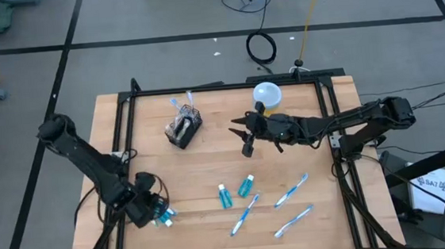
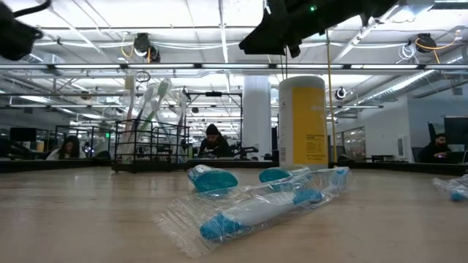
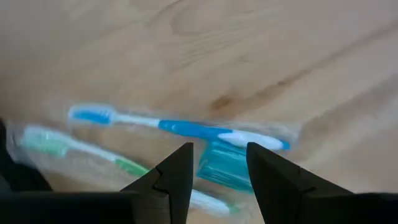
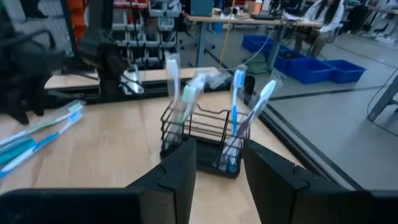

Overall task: Pick & Place toothbrushing station
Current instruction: Put the left blue toothbrush into the black wire organizer

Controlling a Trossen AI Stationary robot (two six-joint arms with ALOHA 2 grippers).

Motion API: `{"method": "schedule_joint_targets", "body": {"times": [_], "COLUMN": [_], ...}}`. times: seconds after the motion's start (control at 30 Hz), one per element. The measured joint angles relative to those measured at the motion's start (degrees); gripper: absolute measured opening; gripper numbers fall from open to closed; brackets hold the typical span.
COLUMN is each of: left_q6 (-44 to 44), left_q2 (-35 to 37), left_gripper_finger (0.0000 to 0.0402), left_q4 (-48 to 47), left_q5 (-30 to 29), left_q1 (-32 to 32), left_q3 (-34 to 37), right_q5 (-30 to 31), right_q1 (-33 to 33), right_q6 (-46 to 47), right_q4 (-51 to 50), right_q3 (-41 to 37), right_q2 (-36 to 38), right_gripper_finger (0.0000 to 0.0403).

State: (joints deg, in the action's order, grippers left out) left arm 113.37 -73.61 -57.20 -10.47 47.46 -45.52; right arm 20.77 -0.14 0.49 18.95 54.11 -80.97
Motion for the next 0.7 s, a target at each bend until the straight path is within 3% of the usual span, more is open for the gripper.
{"method": "schedule_joint_targets", "body": {"times": [0.33, 0.53, 0.7], "left_q6": [23.2, 23.2, 22.2], "left_q2": [-11.1, -15.9, -18.3], "left_gripper_finger": [0.0152, 0.0152, 0.0152], "left_q4": [-1.0, -1.5, -4.8], "left_q5": [2.8, 2.0, -2.5], "left_q1": [6.1, 4.7, 4.0], "left_q3": [0.0, 0.0, 0.0], "right_q5": [0.0, 0.0, -0.1], "right_q1": [-1.8, -2.5, -2.5], "right_q6": [-0.2, 0.0, 0.3], "right_q4": [0.2, 1.1, 1.2], "right_q3": [0.0, 0.0, 0.0], "right_q2": [0.0, 0.0, 0.0], "right_gripper_finger": [0.0125, 0.0125, 0.0125]}}
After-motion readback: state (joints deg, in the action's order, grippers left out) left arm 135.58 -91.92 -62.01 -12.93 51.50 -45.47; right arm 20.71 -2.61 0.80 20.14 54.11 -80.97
